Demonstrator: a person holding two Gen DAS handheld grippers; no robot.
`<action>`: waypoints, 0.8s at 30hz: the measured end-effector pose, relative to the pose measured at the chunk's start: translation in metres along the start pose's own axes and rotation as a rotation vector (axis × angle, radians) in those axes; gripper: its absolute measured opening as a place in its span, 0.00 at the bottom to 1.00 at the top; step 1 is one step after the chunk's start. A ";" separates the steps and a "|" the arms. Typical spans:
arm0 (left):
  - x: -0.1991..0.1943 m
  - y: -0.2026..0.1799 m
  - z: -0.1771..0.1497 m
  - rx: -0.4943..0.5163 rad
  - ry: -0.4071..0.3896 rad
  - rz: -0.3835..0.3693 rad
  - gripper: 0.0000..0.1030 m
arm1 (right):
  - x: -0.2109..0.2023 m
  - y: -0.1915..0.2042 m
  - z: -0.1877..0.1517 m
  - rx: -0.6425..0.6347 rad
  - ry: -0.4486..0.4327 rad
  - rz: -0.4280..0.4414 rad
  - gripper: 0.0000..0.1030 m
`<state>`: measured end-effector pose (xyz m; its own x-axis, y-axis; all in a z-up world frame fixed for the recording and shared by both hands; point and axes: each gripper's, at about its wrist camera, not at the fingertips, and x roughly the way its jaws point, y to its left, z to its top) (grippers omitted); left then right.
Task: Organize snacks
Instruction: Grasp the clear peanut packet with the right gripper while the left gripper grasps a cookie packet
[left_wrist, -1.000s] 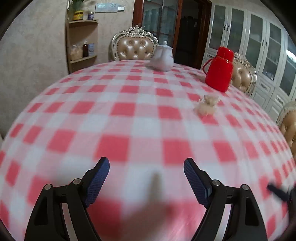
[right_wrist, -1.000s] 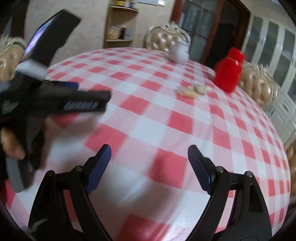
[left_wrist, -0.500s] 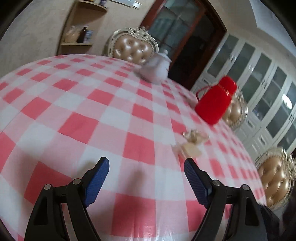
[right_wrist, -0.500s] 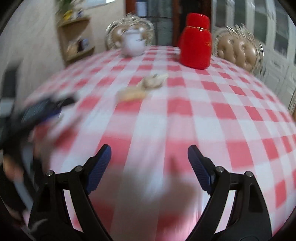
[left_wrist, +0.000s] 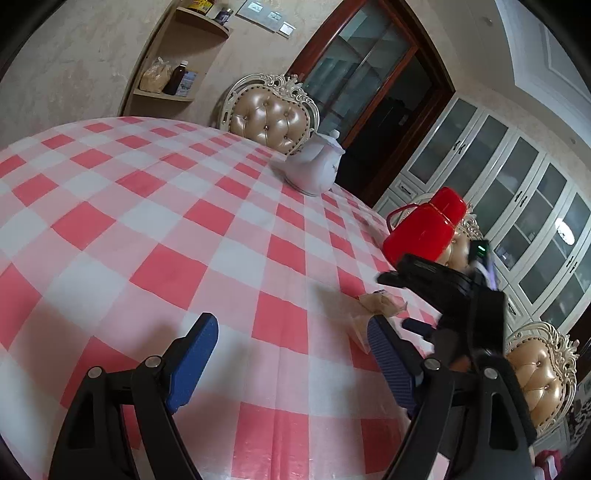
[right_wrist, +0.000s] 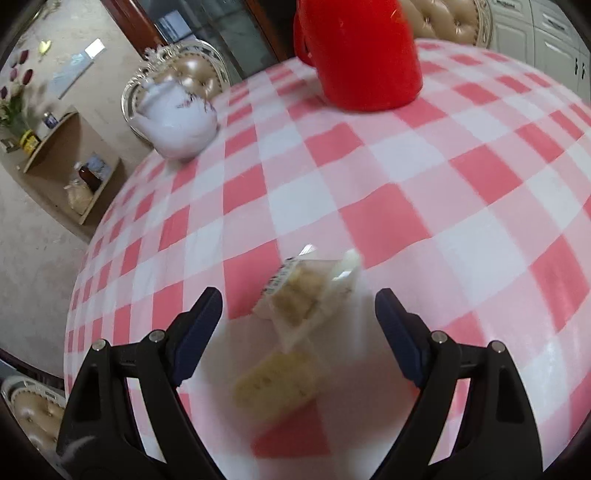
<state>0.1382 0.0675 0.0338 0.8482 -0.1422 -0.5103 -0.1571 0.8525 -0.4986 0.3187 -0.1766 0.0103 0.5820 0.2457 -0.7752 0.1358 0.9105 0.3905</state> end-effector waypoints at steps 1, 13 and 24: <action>0.000 -0.001 0.000 0.005 -0.001 0.000 0.81 | 0.003 0.005 -0.001 -0.001 0.004 -0.012 0.84; 0.003 0.005 0.000 -0.007 0.015 0.012 0.82 | 0.013 0.023 -0.017 -0.164 -0.026 -0.168 0.38; 0.021 -0.026 -0.011 0.131 0.108 -0.052 0.82 | -0.129 -0.067 -0.101 -0.164 -0.123 0.116 0.37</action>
<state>0.1549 0.0367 0.0287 0.7927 -0.2351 -0.5624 -0.0410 0.9000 -0.4340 0.1541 -0.2359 0.0336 0.6812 0.3186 -0.6592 -0.0638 0.9228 0.3801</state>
